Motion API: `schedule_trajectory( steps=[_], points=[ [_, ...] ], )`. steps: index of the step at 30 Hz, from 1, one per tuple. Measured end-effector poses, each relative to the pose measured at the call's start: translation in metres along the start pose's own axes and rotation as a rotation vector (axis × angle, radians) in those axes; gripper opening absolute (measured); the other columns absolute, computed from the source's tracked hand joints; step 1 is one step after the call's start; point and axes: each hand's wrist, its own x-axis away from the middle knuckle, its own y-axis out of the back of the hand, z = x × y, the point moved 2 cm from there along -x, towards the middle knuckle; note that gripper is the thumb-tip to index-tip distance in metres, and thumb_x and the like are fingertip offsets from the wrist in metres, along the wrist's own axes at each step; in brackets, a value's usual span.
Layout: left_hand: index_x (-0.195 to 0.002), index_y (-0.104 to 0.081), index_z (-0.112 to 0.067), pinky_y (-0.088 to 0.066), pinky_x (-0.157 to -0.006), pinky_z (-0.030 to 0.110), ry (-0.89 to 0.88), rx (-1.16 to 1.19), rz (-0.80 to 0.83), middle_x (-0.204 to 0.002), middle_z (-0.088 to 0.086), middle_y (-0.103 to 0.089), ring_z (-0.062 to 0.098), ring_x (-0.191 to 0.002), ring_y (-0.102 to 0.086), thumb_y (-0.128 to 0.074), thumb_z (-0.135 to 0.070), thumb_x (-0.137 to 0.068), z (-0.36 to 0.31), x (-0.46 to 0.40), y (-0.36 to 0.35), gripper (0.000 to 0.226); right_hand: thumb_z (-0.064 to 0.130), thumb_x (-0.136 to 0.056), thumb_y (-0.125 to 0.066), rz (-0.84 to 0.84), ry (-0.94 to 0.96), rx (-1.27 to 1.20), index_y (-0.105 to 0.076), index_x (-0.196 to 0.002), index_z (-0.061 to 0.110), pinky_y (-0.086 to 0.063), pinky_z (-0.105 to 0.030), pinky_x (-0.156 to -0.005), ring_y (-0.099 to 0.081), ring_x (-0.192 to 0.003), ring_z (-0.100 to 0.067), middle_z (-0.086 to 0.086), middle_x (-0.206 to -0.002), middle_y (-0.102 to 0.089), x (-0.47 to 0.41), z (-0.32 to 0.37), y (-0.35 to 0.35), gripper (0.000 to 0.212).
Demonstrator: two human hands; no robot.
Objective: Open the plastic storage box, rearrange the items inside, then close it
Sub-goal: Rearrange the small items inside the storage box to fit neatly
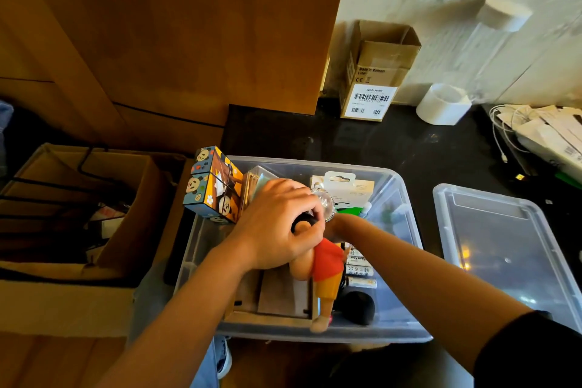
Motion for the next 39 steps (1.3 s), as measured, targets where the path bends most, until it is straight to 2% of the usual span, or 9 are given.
schedule_trajectory(
  steps=[5,8,12,14,16,26,29,34,39],
  points=[
    [-0.083,-0.062,-0.023,-0.034,-0.092,0.031,-0.002,-0.009,-0.013,-0.087,-0.010,-0.060,0.011,-0.098,-0.049,-0.038,-0.047,-0.082,-0.001,0.000,0.001,0.034,0.006,-0.101,-0.027,0.111,-0.008,-0.083,-0.034,-0.136,-0.006,-0.035,-0.022,-0.082,-0.032,-0.096,-0.015,-0.005,-0.108,-0.040,0.001,0.006,0.000,0.038],
    [-0.082,-0.063,-0.022,-0.032,-0.092,0.029,-0.012,-0.019,-0.021,-0.087,-0.010,-0.061,0.011,-0.098,-0.049,-0.038,-0.046,-0.082,-0.002,0.000,0.001,0.034,0.005,-0.098,-0.035,0.093,0.049,0.010,-0.042,-0.129,-0.005,-0.039,-0.022,-0.074,-0.038,-0.080,-0.017,-0.001,-0.083,-0.042,-0.003,0.002,-0.001,0.033],
    [-0.081,-0.062,-0.022,-0.031,-0.093,0.029,-0.005,-0.030,-0.016,-0.085,-0.010,-0.061,0.011,-0.096,-0.050,-0.038,-0.045,-0.082,-0.001,0.001,0.001,0.034,0.003,-0.097,-0.038,0.050,0.014,-0.062,-0.041,-0.068,0.011,-0.038,-0.012,-0.044,-0.029,-0.057,-0.004,0.005,-0.068,-0.032,0.002,0.003,0.003,0.030],
    [-0.080,-0.061,-0.022,-0.032,-0.092,0.029,0.005,-0.039,-0.024,-0.083,-0.010,-0.059,0.011,-0.093,-0.050,-0.038,-0.044,-0.083,-0.001,0.001,0.001,0.033,-0.004,-0.098,-0.025,0.160,0.073,-0.172,-0.031,-0.064,0.013,-0.043,-0.010,-0.056,-0.026,-0.060,-0.004,0.006,-0.070,-0.027,0.006,0.009,0.000,0.039],
    [-0.080,-0.061,-0.022,-0.033,-0.093,0.029,0.016,-0.037,-0.015,-0.082,-0.010,-0.059,0.011,-0.091,-0.050,-0.037,-0.046,-0.083,-0.001,0.002,0.001,0.034,-0.007,-0.098,-0.022,0.126,0.093,-0.264,-0.036,-0.069,0.010,-0.042,-0.011,-0.071,-0.025,-0.061,-0.002,0.009,-0.073,-0.026,0.011,0.006,-0.001,0.036],
    [-0.080,-0.059,-0.021,-0.034,-0.092,0.031,0.047,-0.045,0.007,-0.078,-0.009,-0.056,0.011,-0.085,-0.049,-0.034,-0.047,-0.084,0.002,0.002,-0.005,0.036,0.005,-0.095,-0.041,-0.034,0.045,-1.208,-0.053,-0.073,0.007,-0.047,-0.026,-0.061,-0.057,-0.061,-0.015,-0.008,-0.065,-0.059,0.007,-0.020,-0.019,0.025],
    [-0.083,-0.061,-0.019,-0.032,-0.092,0.026,0.048,-0.069,-0.010,-0.081,-0.007,-0.058,0.011,-0.087,-0.049,-0.032,-0.050,-0.086,0.002,0.004,-0.006,0.042,0.011,-0.095,-0.044,-0.137,0.076,-1.207,-0.059,-0.091,0.007,-0.047,-0.038,-0.090,-0.057,-0.092,-0.024,-0.012,-0.095,-0.062,0.018,-0.032,-0.016,0.016],
    [-0.088,-0.061,-0.019,-0.036,-0.087,0.027,0.059,-0.174,-0.070,-0.091,-0.006,-0.059,0.011,-0.090,-0.051,-0.037,-0.053,-0.089,-0.002,0.011,-0.002,0.041,0.063,-0.075,-0.051,-0.019,0.210,-1.162,-0.056,-0.106,0.028,-0.054,-0.035,-0.072,-0.060,-0.100,-0.023,-0.005,-0.107,-0.061,0.048,-0.037,-0.022,0.048],
    [-0.090,-0.064,-0.016,-0.037,-0.085,0.028,-0.005,-0.264,-0.237,-0.100,0.000,-0.061,0.019,-0.097,-0.056,-0.050,-0.044,-0.087,-0.017,0.024,0.014,0.031,0.050,-0.063,-0.070,-0.013,0.296,-1.138,-0.044,-0.130,0.034,-0.055,-0.034,-0.072,-0.059,-0.104,-0.024,-0.006,-0.118,-0.058,0.056,-0.038,-0.025,0.073]
  ],
)
